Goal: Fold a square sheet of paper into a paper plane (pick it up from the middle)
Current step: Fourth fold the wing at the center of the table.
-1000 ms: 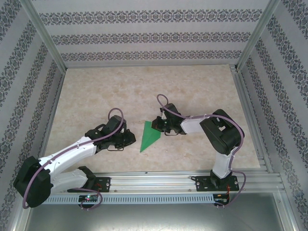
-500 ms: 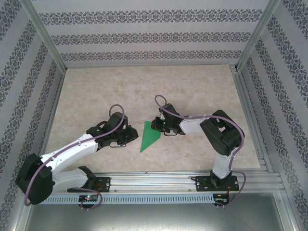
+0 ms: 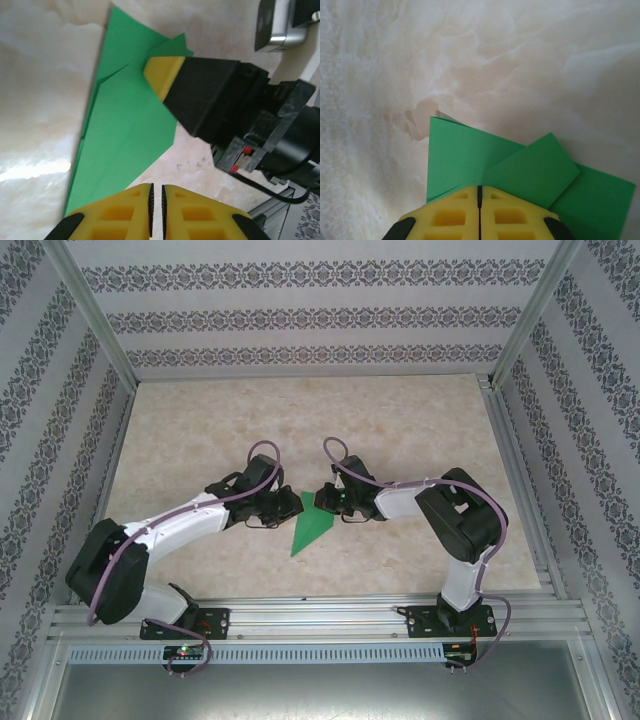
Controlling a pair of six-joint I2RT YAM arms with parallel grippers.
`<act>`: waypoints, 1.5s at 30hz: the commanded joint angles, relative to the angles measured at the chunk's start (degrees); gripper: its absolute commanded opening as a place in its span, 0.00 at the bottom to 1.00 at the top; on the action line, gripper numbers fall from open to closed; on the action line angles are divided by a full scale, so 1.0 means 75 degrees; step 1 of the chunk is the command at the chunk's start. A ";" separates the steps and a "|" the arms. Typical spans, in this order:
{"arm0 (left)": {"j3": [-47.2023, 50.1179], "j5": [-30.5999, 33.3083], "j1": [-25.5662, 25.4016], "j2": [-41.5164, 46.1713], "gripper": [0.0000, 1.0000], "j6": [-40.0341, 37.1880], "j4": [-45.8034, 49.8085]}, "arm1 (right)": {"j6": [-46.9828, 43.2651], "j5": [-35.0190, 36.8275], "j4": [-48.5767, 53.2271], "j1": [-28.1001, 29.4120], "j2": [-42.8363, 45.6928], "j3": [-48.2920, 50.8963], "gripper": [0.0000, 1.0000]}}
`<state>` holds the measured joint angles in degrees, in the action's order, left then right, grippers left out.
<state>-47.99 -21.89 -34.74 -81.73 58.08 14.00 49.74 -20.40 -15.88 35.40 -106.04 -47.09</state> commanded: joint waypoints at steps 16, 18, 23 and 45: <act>-0.0519 -0.0794 0.0079 -0.1525 0.12 0.0590 -0.1861 | 0.0314 0.0541 0.0828 -0.0472 0.0297 0.0972 0.07; -0.0535 -0.0816 0.0085 -0.1632 0.12 0.0678 -0.2020 | 0.0450 0.0550 0.0674 -0.0476 0.0321 0.1072 0.07; -0.0718 -0.1275 0.0033 -0.2092 0.12 0.0659 -0.2056 | 0.0517 0.0633 0.0692 -0.0498 0.0266 0.1076 0.07; -0.0701 -0.1536 -0.0283 -0.3021 0.10 0.0181 -0.0852 | 0.0598 0.0683 0.0880 -0.0466 0.0053 0.0947 0.08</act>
<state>-52.01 -31.81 -35.73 -103.18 61.67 3.27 54.13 -20.18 -18.57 32.36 -102.30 -41.52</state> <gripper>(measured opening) 0.103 0.081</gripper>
